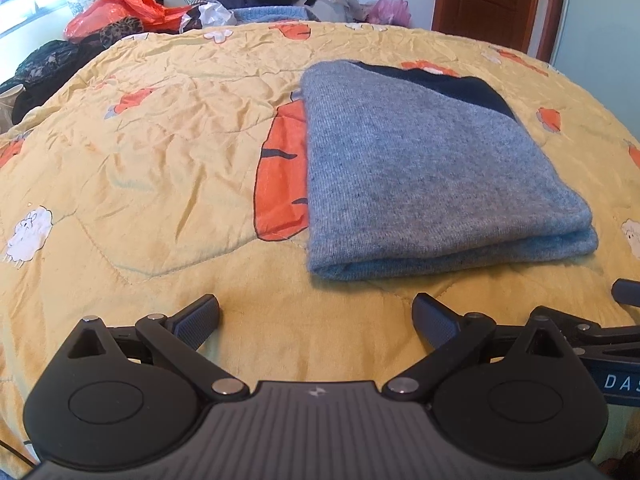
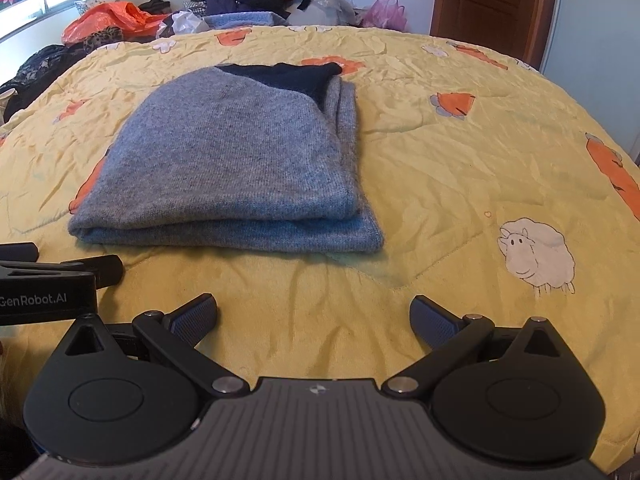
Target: Fold small clothes
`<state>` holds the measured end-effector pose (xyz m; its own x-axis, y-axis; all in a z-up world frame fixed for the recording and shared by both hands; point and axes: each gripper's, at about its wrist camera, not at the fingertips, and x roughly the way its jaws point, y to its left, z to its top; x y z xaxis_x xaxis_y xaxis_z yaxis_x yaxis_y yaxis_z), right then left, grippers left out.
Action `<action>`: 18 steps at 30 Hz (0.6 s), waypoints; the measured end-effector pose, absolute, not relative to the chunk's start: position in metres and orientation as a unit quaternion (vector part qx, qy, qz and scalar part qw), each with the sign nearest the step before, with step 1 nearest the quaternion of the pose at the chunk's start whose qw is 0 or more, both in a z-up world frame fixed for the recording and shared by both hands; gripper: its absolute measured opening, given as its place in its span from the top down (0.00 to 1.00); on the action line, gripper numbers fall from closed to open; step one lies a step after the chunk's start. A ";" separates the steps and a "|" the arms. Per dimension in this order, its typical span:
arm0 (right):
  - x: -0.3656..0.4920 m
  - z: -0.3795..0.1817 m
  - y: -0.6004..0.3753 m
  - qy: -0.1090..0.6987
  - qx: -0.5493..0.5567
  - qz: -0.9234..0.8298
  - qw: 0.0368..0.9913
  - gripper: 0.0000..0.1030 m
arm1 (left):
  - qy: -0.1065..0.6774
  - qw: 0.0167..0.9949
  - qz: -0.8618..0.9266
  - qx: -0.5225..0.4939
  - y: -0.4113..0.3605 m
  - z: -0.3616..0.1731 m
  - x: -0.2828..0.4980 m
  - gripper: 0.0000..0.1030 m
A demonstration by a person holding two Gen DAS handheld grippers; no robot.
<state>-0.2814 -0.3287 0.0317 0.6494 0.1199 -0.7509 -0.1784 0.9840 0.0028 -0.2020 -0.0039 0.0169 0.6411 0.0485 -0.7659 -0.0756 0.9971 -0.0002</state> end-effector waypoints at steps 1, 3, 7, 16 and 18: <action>-0.281 0.032 -0.330 0.412 -0.034 0.081 0.907 0.00 | 0.428 0.903 0.033 -0.016 -0.004 0.018 -0.202 0.00; -0.281 0.034 -0.332 0.417 -0.030 0.078 0.905 0.01 | 0.436 0.899 0.028 -0.016 -0.004 0.019 -0.203 0.00; -0.285 0.040 -0.331 0.406 -0.038 0.075 0.910 0.01 | 0.447 0.894 0.018 -0.034 0.000 0.022 -0.207 0.00; -0.287 0.045 -0.326 0.399 -0.051 0.081 0.912 0.01 | 0.450 0.891 0.011 -0.056 0.005 0.024 -0.210 0.00; -0.284 0.042 -0.328 0.409 -0.042 0.081 0.908 0.01 | 0.450 0.891 0.011 -0.053 0.005 0.024 -0.209 0.00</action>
<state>-0.2840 -0.3279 0.0422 0.6522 0.1124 -0.7497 -0.1817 0.9833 -0.0107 -0.2093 0.0048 0.0240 0.5944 -0.0279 -0.8037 -0.0683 0.9940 -0.0851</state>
